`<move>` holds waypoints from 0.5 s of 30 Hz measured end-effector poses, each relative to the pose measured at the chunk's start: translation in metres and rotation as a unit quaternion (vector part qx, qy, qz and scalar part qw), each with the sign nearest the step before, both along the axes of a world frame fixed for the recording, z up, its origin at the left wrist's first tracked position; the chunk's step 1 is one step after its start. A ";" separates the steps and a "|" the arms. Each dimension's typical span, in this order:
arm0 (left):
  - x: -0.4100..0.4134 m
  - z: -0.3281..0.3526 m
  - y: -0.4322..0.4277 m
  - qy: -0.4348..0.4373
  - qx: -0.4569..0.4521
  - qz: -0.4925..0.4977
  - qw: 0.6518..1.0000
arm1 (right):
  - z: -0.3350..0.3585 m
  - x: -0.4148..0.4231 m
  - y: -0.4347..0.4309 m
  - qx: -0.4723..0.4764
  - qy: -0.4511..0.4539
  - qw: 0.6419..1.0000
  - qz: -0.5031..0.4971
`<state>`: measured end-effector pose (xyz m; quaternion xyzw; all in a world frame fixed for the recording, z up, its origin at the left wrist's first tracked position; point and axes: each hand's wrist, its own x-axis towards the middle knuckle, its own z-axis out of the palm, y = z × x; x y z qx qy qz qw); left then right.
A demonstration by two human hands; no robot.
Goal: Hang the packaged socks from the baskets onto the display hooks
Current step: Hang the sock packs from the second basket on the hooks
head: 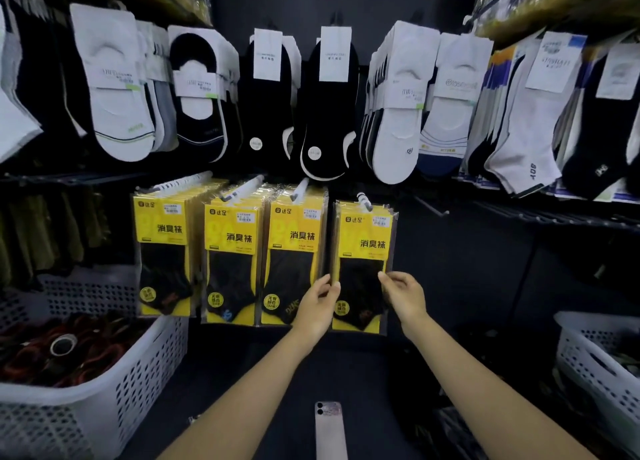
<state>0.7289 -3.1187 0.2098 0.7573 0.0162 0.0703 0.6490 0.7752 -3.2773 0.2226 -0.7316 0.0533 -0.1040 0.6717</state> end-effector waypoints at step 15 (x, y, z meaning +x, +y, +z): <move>-0.156 -0.244 0.068 0.256 0.043 0.086 0.962 | -0.239 -0.147 -0.003 -0.135 0.328 0.925 0.135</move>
